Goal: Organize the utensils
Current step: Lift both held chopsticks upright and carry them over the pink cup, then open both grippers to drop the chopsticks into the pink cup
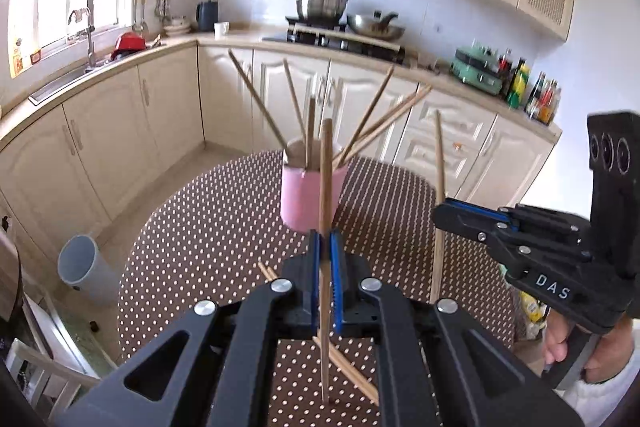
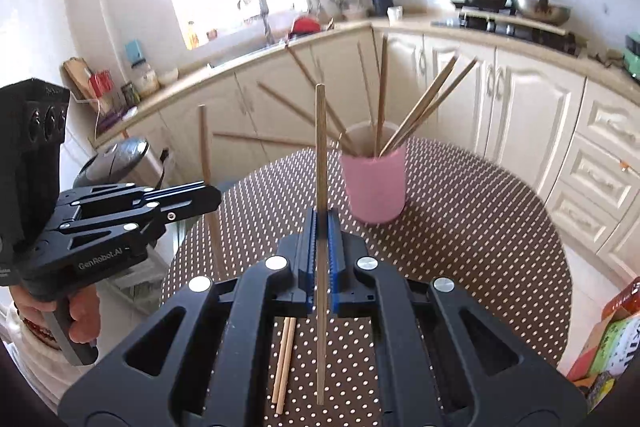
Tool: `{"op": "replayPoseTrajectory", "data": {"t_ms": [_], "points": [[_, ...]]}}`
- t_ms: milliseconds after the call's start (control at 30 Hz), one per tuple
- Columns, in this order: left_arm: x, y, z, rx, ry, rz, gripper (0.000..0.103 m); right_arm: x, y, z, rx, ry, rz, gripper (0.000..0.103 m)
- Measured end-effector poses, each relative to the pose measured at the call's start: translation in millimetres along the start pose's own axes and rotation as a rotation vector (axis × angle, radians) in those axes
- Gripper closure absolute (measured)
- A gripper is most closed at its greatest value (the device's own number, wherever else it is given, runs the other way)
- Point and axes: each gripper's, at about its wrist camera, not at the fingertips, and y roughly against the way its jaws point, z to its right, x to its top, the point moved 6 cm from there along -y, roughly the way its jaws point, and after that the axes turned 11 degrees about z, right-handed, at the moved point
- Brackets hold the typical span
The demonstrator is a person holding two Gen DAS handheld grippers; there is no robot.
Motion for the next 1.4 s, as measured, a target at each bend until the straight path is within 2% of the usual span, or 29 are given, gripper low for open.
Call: {"op": "replayPoseTrajectory", "data": {"t_ms": [400,567,767,1000,1100,1300,1400], "points": [[69,23,-16,-0.001,0.080,0.209,0.097,57,32,25,-0.063,-0.044,0.278,0.097],[97,14,-7,-0.031,0.105,0.298,0.097,82,29,27,-0.066,-0.052,0.385,0.097],[119,-1,0,0.001,0.128,0.404,0.097,110,19,16,-0.095,0.022,0.520,0.097],[135,-22,5,0.060,0.102,0.495,0.097,124,-7,16,-0.107,0.085,0.595,0.097],[138,-31,4,0.056,0.101,0.516,0.097,124,-22,20,-0.103,0.090,0.593,0.097],[139,-56,4,0.074,0.071,0.505,0.097,120,-41,28,-0.090,0.078,0.581,0.097],[132,-69,3,0.074,0.064,0.468,0.097,115,-44,29,-0.094,0.083,0.573,0.097]]}}
